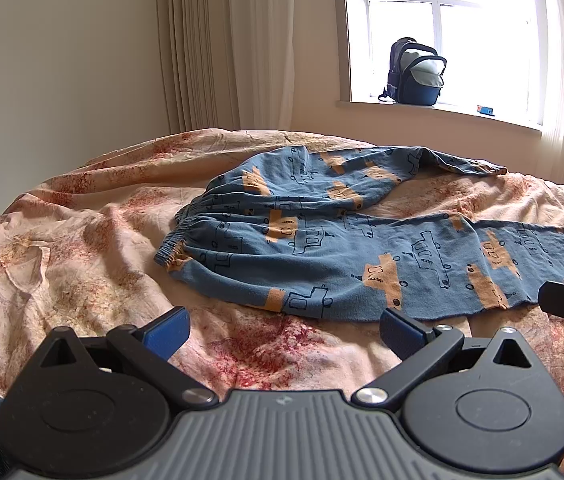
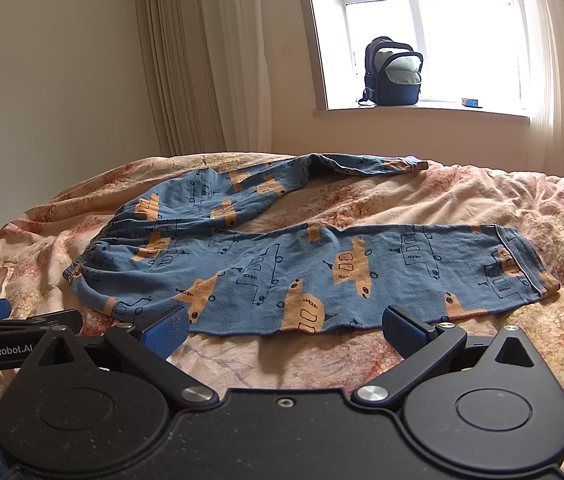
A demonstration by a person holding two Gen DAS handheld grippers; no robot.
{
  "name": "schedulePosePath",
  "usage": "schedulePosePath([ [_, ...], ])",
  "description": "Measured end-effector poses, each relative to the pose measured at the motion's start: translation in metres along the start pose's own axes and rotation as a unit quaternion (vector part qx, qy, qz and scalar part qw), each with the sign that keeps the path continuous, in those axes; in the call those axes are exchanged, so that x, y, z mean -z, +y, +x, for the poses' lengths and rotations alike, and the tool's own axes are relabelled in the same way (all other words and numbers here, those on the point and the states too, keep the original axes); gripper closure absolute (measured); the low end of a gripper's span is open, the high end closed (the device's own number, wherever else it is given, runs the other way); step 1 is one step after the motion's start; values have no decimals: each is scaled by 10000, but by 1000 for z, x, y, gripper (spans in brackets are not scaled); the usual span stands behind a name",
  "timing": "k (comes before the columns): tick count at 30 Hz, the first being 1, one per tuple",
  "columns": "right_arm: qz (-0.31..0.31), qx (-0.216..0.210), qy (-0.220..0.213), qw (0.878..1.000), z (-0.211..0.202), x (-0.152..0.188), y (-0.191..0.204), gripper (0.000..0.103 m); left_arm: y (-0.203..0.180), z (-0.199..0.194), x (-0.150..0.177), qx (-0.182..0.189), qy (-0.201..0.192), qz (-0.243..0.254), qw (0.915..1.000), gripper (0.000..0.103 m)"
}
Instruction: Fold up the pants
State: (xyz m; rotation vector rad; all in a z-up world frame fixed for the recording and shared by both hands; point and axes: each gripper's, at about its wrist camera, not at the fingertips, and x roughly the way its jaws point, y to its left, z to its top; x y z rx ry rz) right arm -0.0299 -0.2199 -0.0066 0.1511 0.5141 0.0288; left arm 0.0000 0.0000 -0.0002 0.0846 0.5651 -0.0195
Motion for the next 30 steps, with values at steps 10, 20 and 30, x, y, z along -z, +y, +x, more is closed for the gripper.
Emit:
schedulePosePath([
  [10, -1, 3, 7, 10000, 0, 0, 0, 0, 0, 0, 0, 1, 8, 3, 10000, 0],
  [20, -10, 8, 22, 10000, 1, 0, 0, 0, 3, 2, 2, 33, 87, 19, 10000, 0],
  [30, 12, 97, 6, 10000, 7, 2, -2, 0, 3, 11, -5, 136, 589, -54, 9982, 0],
])
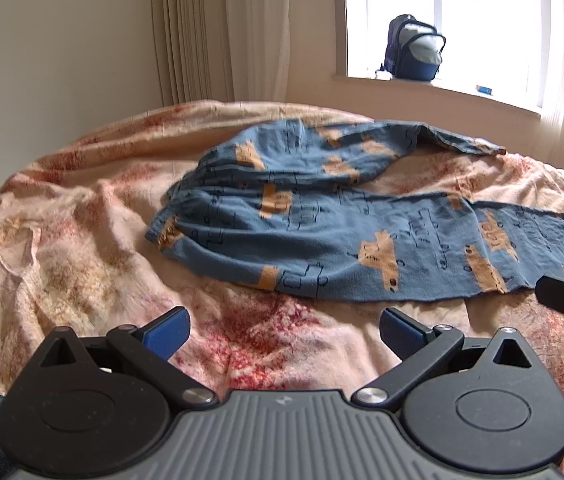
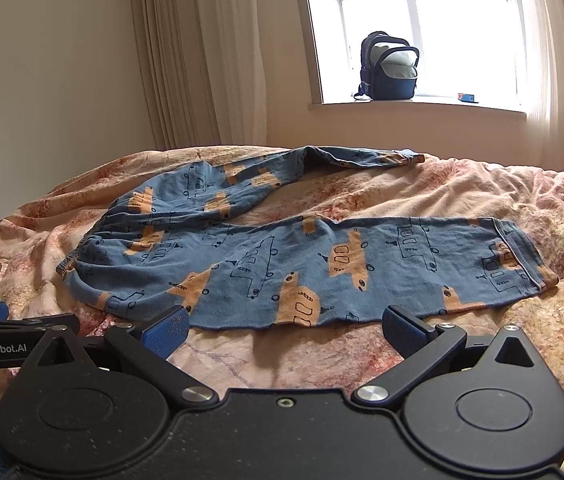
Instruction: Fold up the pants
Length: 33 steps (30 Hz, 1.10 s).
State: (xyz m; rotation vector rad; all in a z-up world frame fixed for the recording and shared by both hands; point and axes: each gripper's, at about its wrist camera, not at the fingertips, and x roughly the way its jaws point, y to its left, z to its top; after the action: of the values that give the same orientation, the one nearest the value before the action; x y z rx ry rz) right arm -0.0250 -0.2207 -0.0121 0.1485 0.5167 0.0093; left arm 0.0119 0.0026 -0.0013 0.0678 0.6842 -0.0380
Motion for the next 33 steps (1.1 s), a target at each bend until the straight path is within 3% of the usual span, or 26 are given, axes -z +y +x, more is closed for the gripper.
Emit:
schedulePosePath([
  [5, -114, -140, -215, 9996, 10, -19, -11, 0, 20, 12, -34, 424, 334, -274, 9982, 0],
  [9, -388, -534, -154, 9977, 37, -50, -25, 0, 47, 44, -92, 642, 255, -175, 9975, 0],
  [15, -856, -1379, 157, 9866, 116, -109, -40, 0, 95, 130, -188, 424, -390, 346, 9977, 0],
  [22, -1786, -1803, 170, 9671, 237, -189, -36, 0, 151, 253, -277, 813, -141, 581, 9949, 0],
  [27, -2308, -2113, 635, 9477, 326, -236, -15, 0, 185, 320, -286, 1240, 431, 680, 9890, 0],
  [31, -2700, -2352, 1042, 9278, 388, -256, 19, 1, 184, 354, -268, 1744, 968, 1013, 9747, 0],
  [33, -2912, -2420, 1258, 9170, 419, -262, 35, 1, 174, 370, -263, 1889, 1149, 1300, 9666, 10],
])
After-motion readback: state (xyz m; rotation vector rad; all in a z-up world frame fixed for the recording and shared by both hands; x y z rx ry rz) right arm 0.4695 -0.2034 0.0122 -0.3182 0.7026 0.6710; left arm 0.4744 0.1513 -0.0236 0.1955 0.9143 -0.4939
